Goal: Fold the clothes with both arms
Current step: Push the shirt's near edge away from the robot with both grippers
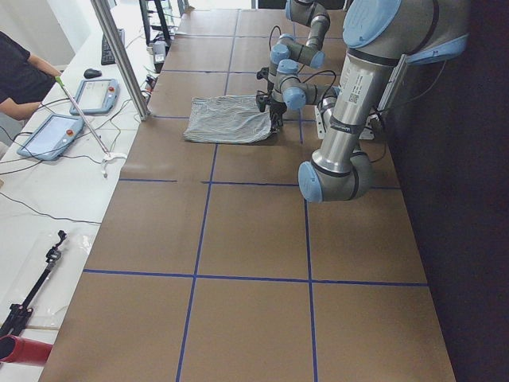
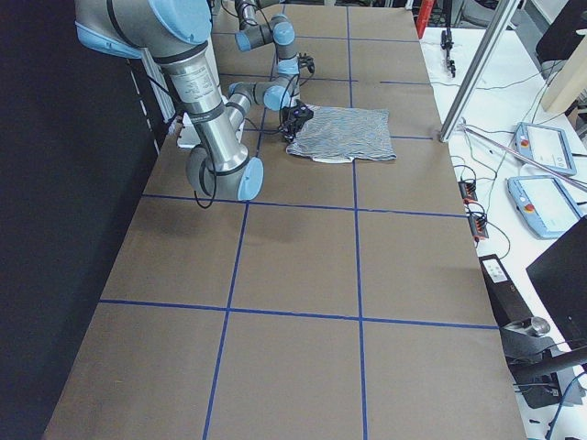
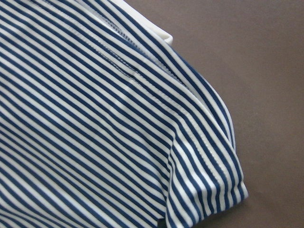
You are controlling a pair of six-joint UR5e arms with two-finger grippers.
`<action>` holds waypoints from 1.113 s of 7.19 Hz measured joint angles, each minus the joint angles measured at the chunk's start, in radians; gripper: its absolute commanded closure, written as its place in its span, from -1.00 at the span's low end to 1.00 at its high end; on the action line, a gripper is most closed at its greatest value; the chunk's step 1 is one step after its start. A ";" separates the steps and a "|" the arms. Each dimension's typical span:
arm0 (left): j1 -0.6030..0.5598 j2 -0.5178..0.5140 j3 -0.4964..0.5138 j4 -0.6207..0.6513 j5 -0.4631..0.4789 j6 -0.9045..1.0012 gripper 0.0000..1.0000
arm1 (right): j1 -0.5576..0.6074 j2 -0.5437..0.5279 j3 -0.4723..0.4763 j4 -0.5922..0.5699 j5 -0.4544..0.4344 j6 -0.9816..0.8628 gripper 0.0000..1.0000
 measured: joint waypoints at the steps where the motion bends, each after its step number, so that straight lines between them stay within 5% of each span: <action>1: 0.015 0.009 -0.030 0.001 -0.005 -0.002 1.00 | -0.008 -0.018 0.043 -0.001 0.005 -0.003 1.00; 5: 0.117 0.081 -0.149 0.003 -0.023 -0.051 1.00 | -0.065 -0.101 0.190 0.000 -0.003 -0.025 1.00; 8: 0.031 0.061 -0.146 -0.035 -0.021 -0.045 1.00 | 0.019 -0.086 0.185 0.004 -0.010 -0.154 1.00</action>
